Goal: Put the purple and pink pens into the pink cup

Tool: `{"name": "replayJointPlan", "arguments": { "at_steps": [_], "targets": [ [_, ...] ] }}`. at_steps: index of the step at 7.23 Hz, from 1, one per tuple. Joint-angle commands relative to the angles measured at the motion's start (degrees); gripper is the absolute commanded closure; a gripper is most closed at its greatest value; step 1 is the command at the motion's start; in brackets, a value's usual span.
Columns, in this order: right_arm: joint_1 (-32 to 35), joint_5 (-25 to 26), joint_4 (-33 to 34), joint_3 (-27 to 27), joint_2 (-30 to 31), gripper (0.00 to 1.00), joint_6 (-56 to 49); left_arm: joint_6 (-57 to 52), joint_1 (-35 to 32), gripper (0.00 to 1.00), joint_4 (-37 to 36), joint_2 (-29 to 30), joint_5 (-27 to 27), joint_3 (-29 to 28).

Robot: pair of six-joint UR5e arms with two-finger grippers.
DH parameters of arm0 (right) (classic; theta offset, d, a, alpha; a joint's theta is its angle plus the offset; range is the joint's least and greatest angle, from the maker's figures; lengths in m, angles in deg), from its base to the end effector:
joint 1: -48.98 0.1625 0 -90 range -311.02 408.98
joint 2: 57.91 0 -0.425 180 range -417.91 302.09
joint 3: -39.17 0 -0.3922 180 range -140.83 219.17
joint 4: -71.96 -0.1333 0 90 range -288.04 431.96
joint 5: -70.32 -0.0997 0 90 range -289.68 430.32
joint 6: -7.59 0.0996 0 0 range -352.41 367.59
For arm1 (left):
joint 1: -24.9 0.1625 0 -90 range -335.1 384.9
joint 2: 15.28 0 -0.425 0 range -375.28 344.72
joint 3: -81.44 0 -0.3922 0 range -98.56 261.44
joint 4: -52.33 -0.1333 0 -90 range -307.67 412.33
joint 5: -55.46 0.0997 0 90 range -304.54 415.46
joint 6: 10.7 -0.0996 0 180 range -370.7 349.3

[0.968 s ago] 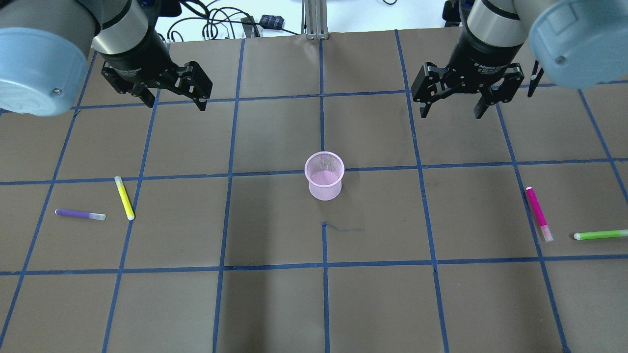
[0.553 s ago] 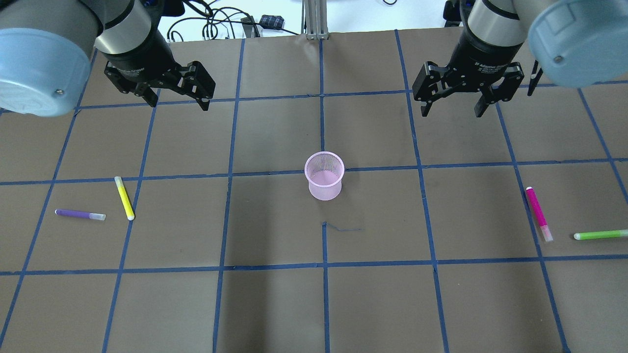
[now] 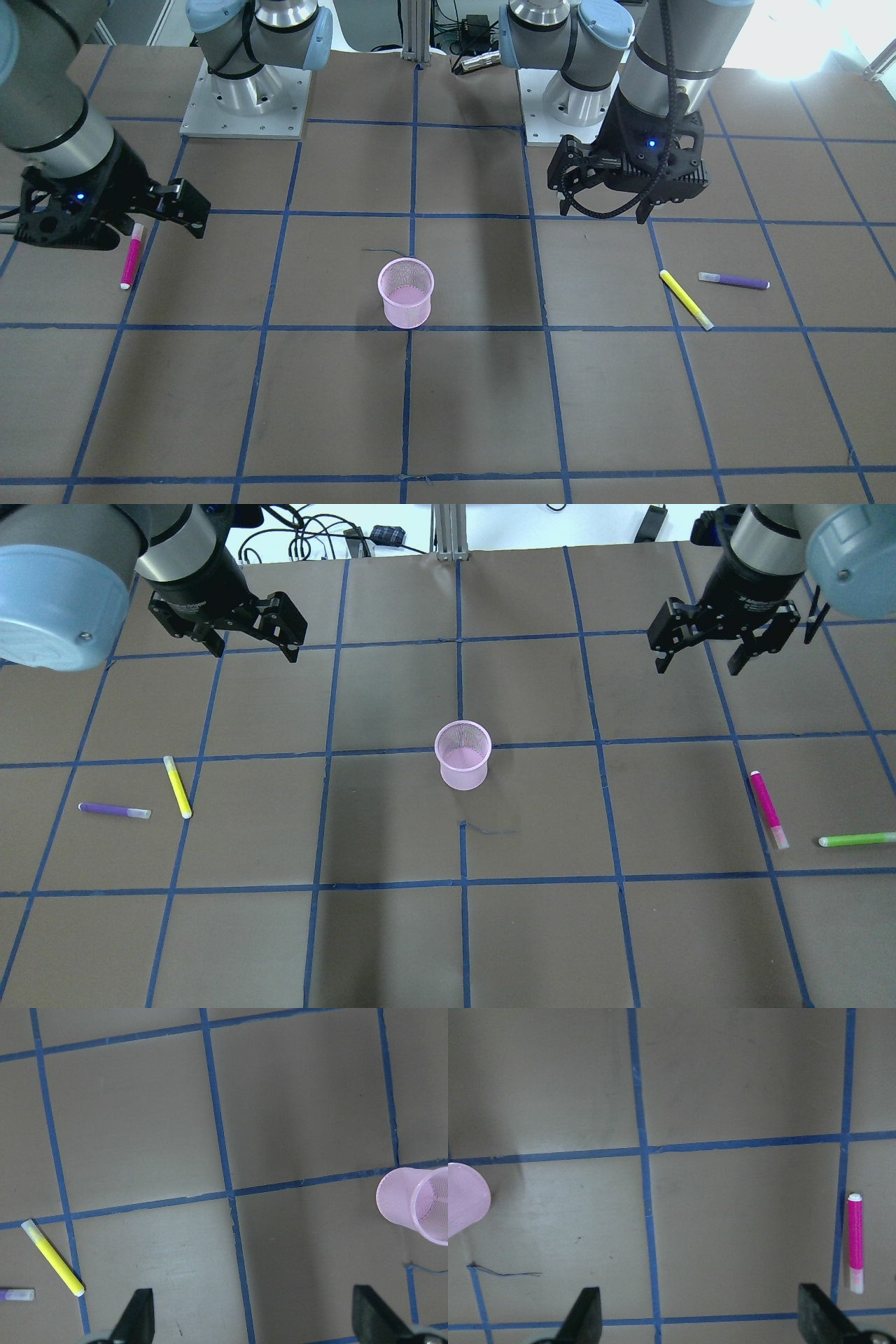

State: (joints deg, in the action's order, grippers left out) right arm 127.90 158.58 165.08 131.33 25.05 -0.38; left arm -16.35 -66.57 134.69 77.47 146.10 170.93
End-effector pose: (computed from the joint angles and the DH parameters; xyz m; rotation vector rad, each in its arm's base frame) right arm 0.0323 -0.5442 0.4120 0.0864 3.0891 0.1541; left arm -0.1455 -0.5174 0.4819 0.1931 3.1176 -0.1466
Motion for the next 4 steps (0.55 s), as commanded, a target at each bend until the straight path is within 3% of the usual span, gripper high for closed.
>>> {"name": "replayJointPlan", "arguments": {
  "at_steps": [1, 4],
  "targets": [
    [-9.62, 0.16, 5.19, 5.53, -2.1, 0.0, -8.35, 0.9, -0.03, 0.0, -0.09, -0.29, 0.24, -0.03],
    [-14.39, 4.72, 28.78, 23.97, -3.95, 0.0, -23.89, 0.9, -0.03, 0.0, -0.96, -0.2, 0.15, 0.24]
  ]
}}
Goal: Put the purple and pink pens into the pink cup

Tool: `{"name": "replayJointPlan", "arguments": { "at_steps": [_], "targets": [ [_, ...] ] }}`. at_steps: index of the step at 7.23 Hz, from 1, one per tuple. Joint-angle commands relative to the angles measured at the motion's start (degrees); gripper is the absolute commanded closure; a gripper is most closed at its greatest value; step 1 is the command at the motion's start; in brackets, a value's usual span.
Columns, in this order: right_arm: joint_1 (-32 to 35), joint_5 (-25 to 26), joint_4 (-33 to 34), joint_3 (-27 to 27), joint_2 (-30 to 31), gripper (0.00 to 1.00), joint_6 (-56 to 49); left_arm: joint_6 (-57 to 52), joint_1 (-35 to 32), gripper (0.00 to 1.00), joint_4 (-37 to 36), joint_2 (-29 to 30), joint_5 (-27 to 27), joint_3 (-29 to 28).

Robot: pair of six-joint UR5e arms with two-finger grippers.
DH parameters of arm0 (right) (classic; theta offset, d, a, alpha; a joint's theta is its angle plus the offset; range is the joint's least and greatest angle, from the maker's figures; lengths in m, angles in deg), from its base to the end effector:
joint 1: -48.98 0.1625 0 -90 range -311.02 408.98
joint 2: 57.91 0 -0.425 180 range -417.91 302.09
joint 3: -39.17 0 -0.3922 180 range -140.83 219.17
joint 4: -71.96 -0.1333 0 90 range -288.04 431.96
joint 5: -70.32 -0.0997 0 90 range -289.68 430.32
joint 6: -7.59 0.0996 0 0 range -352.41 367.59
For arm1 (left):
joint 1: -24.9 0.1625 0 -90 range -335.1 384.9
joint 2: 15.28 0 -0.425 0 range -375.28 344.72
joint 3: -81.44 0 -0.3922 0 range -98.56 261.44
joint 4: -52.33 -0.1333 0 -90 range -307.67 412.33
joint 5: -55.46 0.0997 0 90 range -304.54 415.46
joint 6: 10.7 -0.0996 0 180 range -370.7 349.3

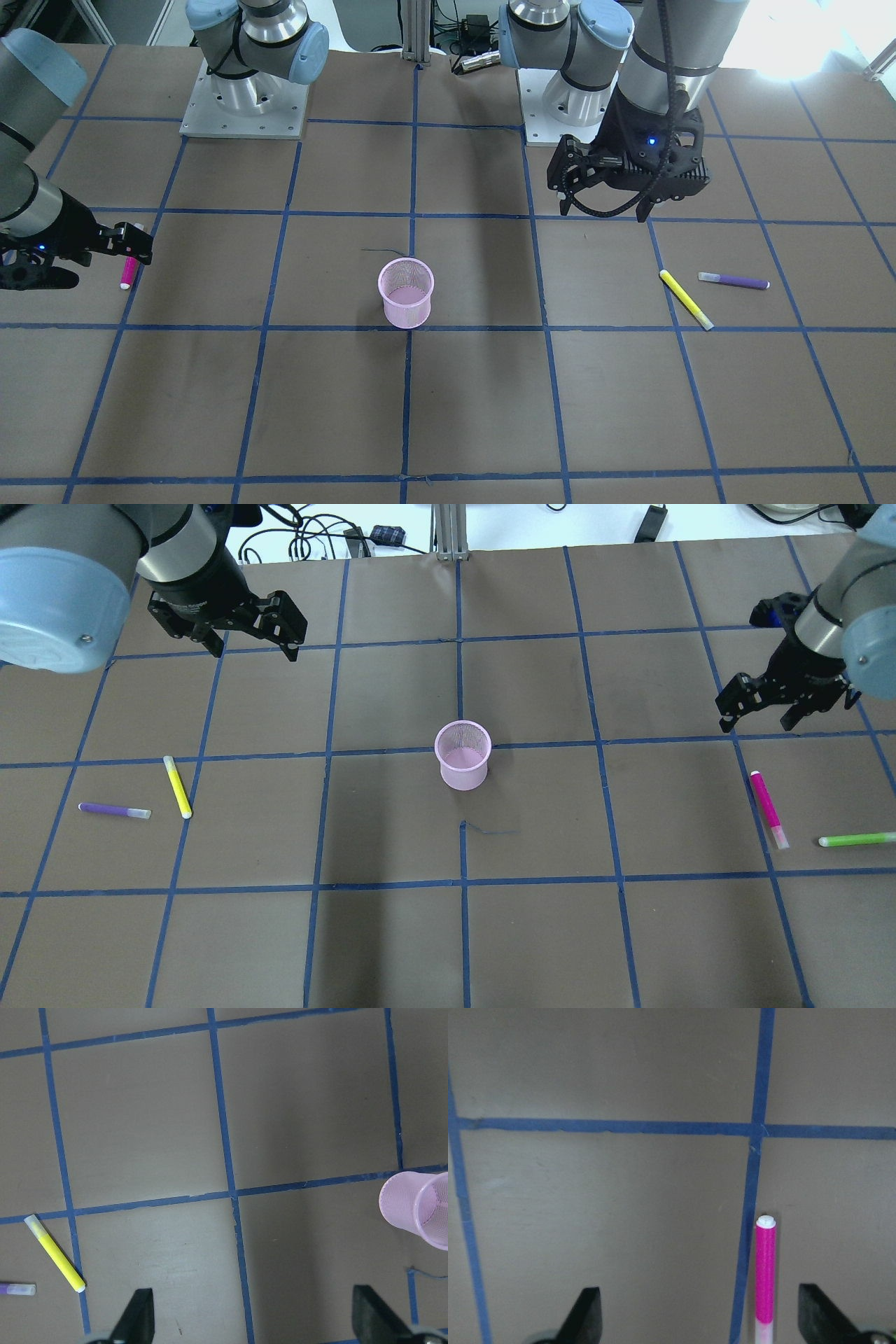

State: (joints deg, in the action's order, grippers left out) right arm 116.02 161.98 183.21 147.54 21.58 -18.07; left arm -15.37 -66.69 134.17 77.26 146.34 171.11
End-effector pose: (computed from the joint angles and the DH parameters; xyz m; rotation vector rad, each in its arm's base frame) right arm -0.0775 -0.5173 0.2790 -0.0762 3.1053 0.2073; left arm -0.1462 -0.5164 0.4832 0.1691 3.1147 -0.1614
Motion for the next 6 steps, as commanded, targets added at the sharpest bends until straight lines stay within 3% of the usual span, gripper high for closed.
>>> {"name": "replayJointPlan", "arguments": {
  "at_steps": [1, 3, 6],
  "targets": [
    [-3.75, 4.9, 13.44, 10.6, -0.65, 0.0, -10.76, 0.01, 0.01, 0.0, -0.89, 0.1, -0.08, 0.06],
    [-4.55, 5.11, 17.48, 10.71, -3.97, 0.0, -13.17, -1.65, 1.05, 0.0, -0.72, -1.04, 0.27, 1.11],
    [-5.6, 4.76, 17.86, 10.28, -6.19, 0.05, -14.06, -15.52, 8.59, 0.0, 2.61, -1.92, 0.18, 1.21]
  ]
}}
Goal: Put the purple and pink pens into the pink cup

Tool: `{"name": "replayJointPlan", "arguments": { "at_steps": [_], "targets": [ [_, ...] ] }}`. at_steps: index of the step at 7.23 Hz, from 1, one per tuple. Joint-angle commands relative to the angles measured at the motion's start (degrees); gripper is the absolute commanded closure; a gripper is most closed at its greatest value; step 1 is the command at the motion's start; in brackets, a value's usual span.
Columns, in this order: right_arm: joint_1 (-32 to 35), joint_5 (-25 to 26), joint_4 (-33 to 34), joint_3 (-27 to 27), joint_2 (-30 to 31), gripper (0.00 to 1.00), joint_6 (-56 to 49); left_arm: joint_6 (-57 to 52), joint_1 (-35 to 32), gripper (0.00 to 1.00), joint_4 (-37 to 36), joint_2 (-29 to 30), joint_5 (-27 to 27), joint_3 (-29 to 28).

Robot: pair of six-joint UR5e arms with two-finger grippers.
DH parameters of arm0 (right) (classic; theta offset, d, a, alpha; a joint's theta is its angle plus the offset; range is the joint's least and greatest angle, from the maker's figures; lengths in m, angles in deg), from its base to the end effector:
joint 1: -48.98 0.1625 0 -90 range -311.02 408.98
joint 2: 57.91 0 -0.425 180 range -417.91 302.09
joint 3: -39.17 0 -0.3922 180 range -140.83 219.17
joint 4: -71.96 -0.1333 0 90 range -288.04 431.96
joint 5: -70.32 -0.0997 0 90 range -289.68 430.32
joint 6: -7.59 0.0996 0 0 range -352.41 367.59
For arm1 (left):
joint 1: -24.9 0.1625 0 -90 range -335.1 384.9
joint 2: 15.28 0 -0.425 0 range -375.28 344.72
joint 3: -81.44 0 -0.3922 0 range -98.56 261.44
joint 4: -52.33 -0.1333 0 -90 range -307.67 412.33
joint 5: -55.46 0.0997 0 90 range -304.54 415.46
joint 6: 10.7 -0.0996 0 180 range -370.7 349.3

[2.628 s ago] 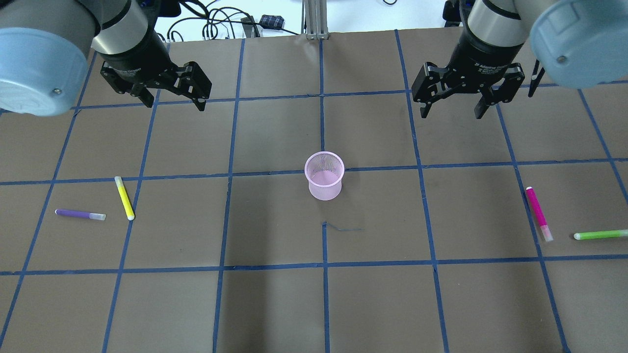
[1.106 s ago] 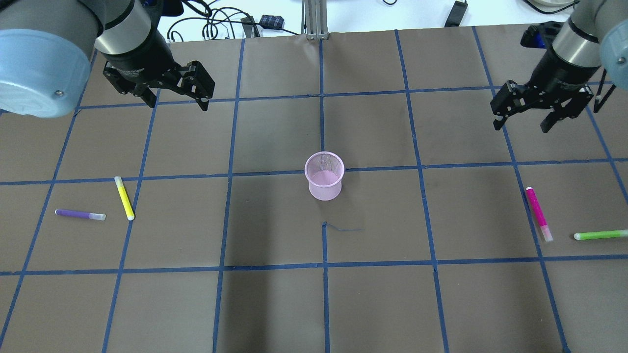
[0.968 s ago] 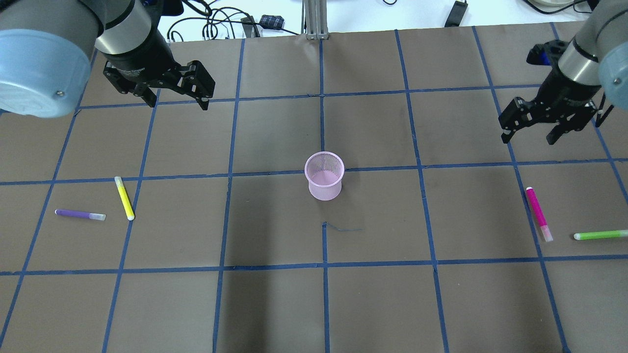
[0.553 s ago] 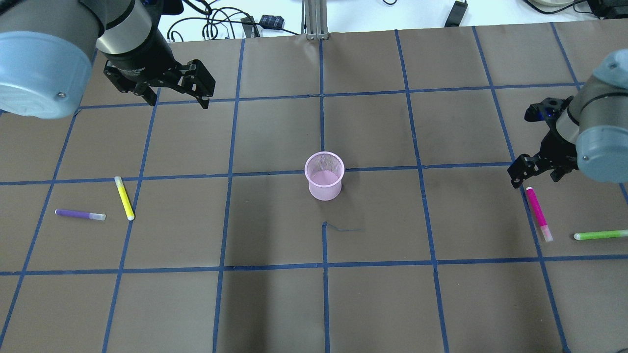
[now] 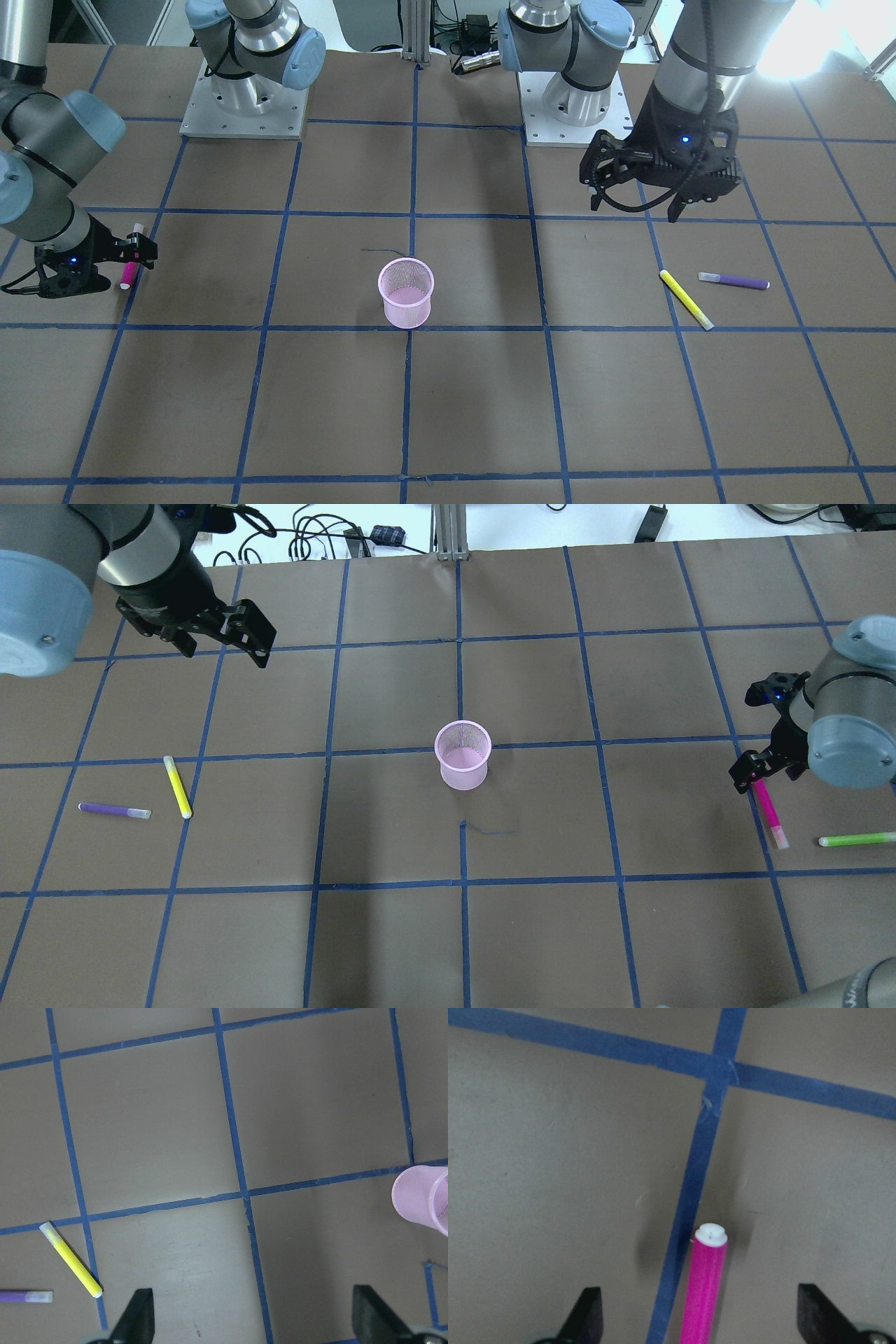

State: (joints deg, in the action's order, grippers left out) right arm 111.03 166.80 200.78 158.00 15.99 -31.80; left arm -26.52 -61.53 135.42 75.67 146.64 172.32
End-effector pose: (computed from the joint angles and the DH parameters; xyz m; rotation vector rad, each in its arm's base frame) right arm -0.1191 -0.4849 0.1848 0.3181 -3.0814 -0.2348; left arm -0.0994 -0.5144 0.4846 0.3297 3.0861 -0.1303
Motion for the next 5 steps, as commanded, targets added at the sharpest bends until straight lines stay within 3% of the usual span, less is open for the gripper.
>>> {"name": "replayJointPlan", "arguments": {
  "at_steps": [1, 3, 4, 5],
  "targets": [
    [-0.62, 0.55, 0.38, -0.19, -0.69, 0.25, -0.34, -10.05, 6.58, 0.0, 2.42, -0.33, -0.03, -0.01],
    [-0.62, 0.55, 0.38, -0.01, -1.73, 0.48, -0.42, -26.01, 15.45, 0.0, 4.63, 0.1, -0.12, 0.08],
    [-0.62, 0.64, 0.55, -0.36, -2.0, 0.48, -1.47, -33.94, 19.5, 0.0, 4.63, 1.06, 0.05, 0.17],
    [-0.62, 0.9, 0.38, -1.06, -2.09, 0.73, -1.3, -44.2, 23.97, 0.0, 4.54, 1.86, 0.06, 0.34]
  ]
}}
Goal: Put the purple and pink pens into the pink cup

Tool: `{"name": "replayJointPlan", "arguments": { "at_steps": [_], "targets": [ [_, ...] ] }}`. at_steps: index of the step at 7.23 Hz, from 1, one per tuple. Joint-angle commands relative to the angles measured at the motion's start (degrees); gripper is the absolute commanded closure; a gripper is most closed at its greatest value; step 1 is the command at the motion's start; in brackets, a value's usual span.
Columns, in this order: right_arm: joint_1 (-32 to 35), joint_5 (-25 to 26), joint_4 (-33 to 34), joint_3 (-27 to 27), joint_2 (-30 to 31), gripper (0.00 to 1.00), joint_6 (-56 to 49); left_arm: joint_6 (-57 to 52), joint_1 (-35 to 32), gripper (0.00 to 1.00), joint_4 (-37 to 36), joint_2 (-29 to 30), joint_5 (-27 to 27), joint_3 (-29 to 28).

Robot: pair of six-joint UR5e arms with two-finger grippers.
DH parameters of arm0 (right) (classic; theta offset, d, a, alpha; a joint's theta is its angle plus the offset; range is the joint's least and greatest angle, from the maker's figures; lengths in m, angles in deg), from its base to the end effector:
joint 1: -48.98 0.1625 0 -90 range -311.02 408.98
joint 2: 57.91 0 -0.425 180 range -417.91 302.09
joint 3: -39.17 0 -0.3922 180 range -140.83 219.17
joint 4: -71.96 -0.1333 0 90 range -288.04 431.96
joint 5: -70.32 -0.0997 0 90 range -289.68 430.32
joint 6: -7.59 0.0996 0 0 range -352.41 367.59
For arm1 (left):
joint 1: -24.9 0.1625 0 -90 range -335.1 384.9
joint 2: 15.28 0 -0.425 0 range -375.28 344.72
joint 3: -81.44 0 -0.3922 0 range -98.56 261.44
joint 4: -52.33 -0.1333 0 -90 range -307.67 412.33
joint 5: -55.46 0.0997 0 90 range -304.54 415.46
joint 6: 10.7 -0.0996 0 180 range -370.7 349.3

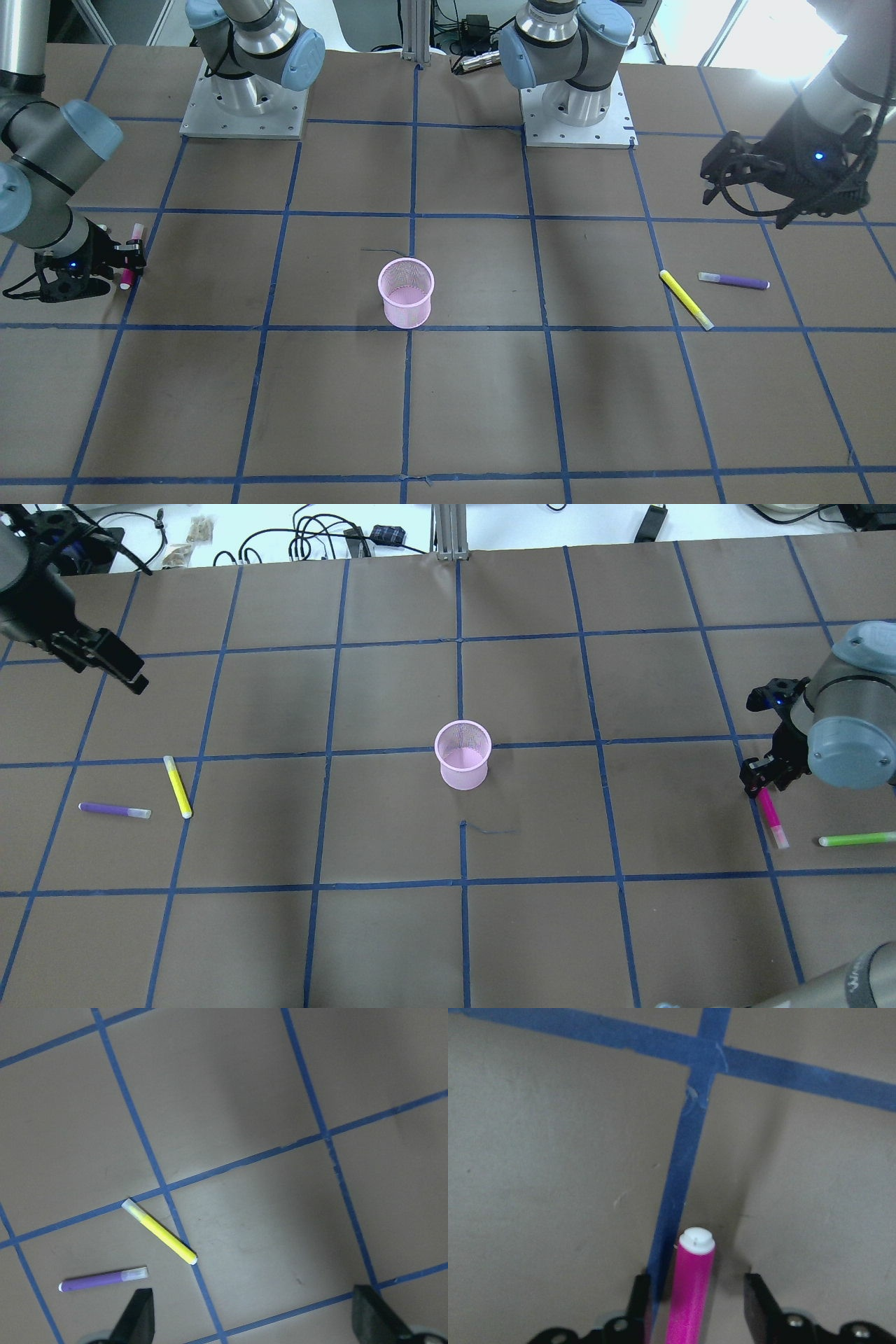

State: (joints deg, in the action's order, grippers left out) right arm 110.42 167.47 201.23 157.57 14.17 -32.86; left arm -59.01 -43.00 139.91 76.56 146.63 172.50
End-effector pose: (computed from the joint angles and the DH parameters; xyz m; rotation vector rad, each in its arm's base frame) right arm -0.1273 -0.4868 0.1729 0.3326 -3.0792 -0.2668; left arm 0.0681 -0.5165 0.4670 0.7097 3.0481 0.0291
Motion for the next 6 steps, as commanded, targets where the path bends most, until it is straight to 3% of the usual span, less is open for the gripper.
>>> {"name": "replayJointPlan", "arguments": {
  "at_steps": [1, 3, 4, 6],
  "targets": [
    [-0.09, 1.19, -0.42, -1.07, -0.19, 1.0, 0.02, -18.07, 9.76, 0.0, -0.82, 1.41, -0.2, 2.87],
    [-0.44, 1.64, -1.21, -1.5, 0.94, 1.0, 0.64, -35.08, 16.63, 0.0, -7.9, 2.46, -0.29, 9.9],
    [-0.36, -0.71, -2.6, -2.12, 4.08, 1.0, 2.99, -43.8, 17.87, 0.0, -11.52, 3.94, -0.38, 11.23],
    [1.21, -14.81, -4.55, -1.95, 11.81, 1.0, 6.33, -56.95, 18.85, 0.0, -15.93, 8.59, -3.6, 11.6]
  ]
}}
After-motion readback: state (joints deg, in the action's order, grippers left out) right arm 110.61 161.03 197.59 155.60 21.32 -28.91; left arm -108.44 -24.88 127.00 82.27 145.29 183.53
